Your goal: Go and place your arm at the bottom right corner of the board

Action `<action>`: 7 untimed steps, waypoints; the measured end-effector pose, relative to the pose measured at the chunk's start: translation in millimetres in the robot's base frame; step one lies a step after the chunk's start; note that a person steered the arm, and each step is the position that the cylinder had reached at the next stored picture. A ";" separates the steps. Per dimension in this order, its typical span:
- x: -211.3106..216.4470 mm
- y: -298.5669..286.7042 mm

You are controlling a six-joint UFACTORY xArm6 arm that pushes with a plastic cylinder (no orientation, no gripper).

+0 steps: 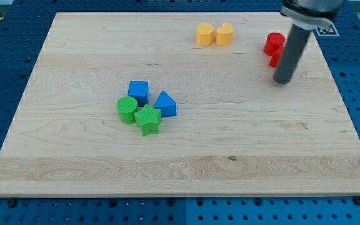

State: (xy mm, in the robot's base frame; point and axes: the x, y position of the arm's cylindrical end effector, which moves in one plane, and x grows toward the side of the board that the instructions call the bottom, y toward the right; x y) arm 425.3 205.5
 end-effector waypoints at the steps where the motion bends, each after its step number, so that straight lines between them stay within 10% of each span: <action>1: 26.9 26.2; 7: 99.9 52.6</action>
State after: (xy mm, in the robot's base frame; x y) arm 525.2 258.1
